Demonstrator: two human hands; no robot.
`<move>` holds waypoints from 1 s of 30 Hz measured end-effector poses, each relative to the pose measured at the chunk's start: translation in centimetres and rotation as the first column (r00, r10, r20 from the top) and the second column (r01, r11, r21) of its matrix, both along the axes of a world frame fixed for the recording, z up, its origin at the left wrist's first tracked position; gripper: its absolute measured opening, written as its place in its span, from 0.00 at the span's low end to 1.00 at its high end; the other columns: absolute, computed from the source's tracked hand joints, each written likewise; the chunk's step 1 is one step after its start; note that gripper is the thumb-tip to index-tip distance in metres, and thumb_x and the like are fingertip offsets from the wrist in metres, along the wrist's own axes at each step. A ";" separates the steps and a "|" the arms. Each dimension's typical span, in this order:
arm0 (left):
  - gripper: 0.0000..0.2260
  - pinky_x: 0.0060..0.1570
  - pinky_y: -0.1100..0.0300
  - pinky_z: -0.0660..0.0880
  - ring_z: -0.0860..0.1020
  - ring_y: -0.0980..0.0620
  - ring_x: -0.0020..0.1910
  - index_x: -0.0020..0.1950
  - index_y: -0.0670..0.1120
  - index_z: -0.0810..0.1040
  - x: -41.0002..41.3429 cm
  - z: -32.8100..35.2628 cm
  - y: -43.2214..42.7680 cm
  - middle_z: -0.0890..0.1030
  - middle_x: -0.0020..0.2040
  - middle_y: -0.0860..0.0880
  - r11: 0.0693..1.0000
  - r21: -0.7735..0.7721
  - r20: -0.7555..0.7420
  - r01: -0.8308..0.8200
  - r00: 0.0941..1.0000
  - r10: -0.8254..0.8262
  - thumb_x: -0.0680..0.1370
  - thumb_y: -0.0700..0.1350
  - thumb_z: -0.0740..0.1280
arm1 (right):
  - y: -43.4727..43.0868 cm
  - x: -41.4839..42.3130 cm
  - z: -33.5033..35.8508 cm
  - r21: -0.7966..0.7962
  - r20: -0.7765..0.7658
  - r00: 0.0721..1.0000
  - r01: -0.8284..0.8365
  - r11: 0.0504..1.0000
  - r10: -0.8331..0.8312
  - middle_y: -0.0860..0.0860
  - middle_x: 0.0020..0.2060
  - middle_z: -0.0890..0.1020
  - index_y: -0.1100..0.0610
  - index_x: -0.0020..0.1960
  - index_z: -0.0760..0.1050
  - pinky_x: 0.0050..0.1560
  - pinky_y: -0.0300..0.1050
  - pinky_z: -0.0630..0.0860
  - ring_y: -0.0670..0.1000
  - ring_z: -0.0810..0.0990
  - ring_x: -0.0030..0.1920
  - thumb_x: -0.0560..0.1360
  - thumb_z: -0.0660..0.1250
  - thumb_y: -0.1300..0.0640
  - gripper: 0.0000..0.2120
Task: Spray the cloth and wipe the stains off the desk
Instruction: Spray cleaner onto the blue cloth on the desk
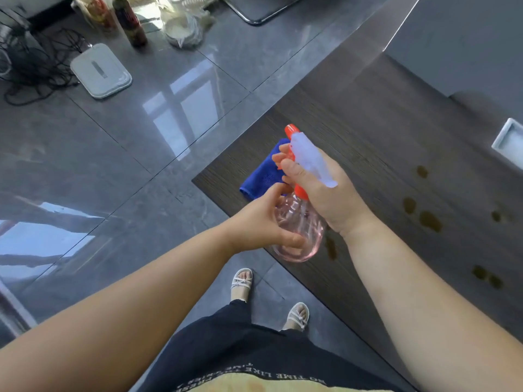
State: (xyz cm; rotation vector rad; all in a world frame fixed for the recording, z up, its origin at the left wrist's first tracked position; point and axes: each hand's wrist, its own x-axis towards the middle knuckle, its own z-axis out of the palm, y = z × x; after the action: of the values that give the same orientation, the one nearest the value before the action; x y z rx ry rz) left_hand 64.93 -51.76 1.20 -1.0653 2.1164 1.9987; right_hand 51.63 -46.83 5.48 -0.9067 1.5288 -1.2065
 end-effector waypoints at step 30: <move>0.37 0.68 0.54 0.63 0.51 0.46 0.73 0.76 0.54 0.53 3.6 -4.6 -3.4 0.49 0.76 0.48 0.723 -0.531 0.549 0.442 0.829 -0.105 0.73 0.58 0.67 | -3.0 -1.6 -3.7 0.725 -0.148 0.883 -0.210 0.656 0.446 0.52 0.40 0.75 0.49 0.49 0.73 0.32 0.37 0.69 0.50 0.77 0.38 0.73 0.59 0.60 0.10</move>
State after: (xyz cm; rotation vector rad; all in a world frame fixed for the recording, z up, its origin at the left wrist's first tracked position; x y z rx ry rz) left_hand 68.51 -55.12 -3.40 -1.0517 2.4896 0.7275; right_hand 49.99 -49.84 1.73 -0.8214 1.7759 -0.1491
